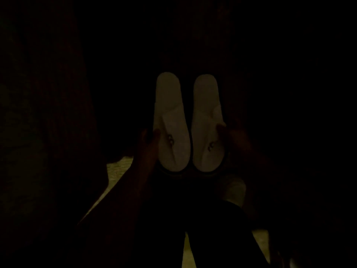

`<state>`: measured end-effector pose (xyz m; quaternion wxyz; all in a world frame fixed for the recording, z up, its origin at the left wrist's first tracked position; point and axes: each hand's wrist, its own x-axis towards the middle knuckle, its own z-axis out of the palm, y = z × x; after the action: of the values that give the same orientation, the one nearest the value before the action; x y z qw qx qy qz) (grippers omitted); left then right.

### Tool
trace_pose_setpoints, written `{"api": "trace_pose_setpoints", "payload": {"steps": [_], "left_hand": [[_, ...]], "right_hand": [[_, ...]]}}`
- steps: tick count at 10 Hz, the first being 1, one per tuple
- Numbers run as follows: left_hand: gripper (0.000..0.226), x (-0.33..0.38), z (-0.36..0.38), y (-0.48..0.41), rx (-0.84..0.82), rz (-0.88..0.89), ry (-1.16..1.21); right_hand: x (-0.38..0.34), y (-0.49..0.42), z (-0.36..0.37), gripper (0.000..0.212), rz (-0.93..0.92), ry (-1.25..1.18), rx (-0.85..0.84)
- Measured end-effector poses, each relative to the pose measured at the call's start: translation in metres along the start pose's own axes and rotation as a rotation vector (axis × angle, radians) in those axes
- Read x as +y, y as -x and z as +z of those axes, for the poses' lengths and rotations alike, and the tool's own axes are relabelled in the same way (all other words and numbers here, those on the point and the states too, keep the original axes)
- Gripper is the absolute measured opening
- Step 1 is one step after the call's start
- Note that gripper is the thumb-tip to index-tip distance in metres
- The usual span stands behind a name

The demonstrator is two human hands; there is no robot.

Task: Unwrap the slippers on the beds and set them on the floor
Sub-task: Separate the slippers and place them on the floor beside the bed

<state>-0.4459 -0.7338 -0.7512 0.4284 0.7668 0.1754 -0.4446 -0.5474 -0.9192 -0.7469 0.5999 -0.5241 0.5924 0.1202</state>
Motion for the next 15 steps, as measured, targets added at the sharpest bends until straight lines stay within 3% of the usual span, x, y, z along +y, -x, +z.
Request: {"api": "trace_pose_setpoints", "payload": {"steps": [1, 2, 3, 4, 6, 7, 8, 9, 10, 11, 12, 13, 14, 15], "left_hand": [[0.051, -0.041, 0.003, -0.038, 0.006, -0.022, -0.05], [0.055, -0.061, 0.002, -0.059, 0.108, -0.007, -0.141], [0.065, -0.064, 0.004, -0.064, 0.273, 0.123, -0.345], [0.067, -0.059, 0.005, -0.068, 0.35, 0.1, -0.414], [0.063, -0.059, 0.0, -0.068, 0.35, 0.088, -0.498], [0.062, -0.06, 0.004, -0.063, 0.357, 0.092, -0.535], [0.064, -0.064, 0.003, -0.067, 0.35, 0.084, -0.57], [0.063, -0.062, 0.001, -0.07, 0.362, 0.032, -0.574], [0.066, -0.057, 0.004, -0.066, 0.379, 0.048, -0.569], [0.074, -0.04, 0.011, -0.05, 0.384, 0.062, -0.48], [0.068, -0.004, 0.018, -0.029, 0.423, 0.112, -0.346], [0.045, 0.054, 0.022, 0.0, 0.443, 0.215, -0.148], [0.028, 0.145, 0.025, 0.035, 0.314, 0.288, 0.017], [0.024, 0.273, 0.017, 0.083, 0.206, 0.459, 0.083]], "right_hand": [[0.026, -0.039, 0.02, 0.061, 0.023, 0.238, 0.131], [0.04, -0.049, 0.029, 0.058, -0.186, 0.431, 0.168], [0.052, -0.058, 0.043, 0.058, -0.236, 0.501, 0.247], [0.058, -0.056, 0.054, 0.067, -0.194, 0.727, 0.314], [0.06, -0.065, 0.041, 0.054, -0.27, 0.65, 0.196], [0.059, -0.063, 0.044, 0.051, -0.284, 0.746, 0.192], [0.052, -0.063, 0.054, 0.023, -0.435, 0.845, 0.523], [0.054, -0.063, 0.069, 0.042, -0.33, 0.778, 0.656], [0.045, -0.065, 0.062, 0.037, -0.231, 0.784, 0.639], [0.044, -0.061, 0.059, 0.051, -0.188, 0.933, 0.409], [0.026, -0.041, 0.052, 0.065, -0.189, 0.858, 0.378], [-0.024, -0.001, 0.042, 0.051, -0.371, 0.617, 0.361], [-0.107, 0.044, 0.032, 0.042, -0.496, 0.374, 0.459], [-0.234, 0.093, 0.011, 0.024, -0.652, 0.177, 0.489]]}}
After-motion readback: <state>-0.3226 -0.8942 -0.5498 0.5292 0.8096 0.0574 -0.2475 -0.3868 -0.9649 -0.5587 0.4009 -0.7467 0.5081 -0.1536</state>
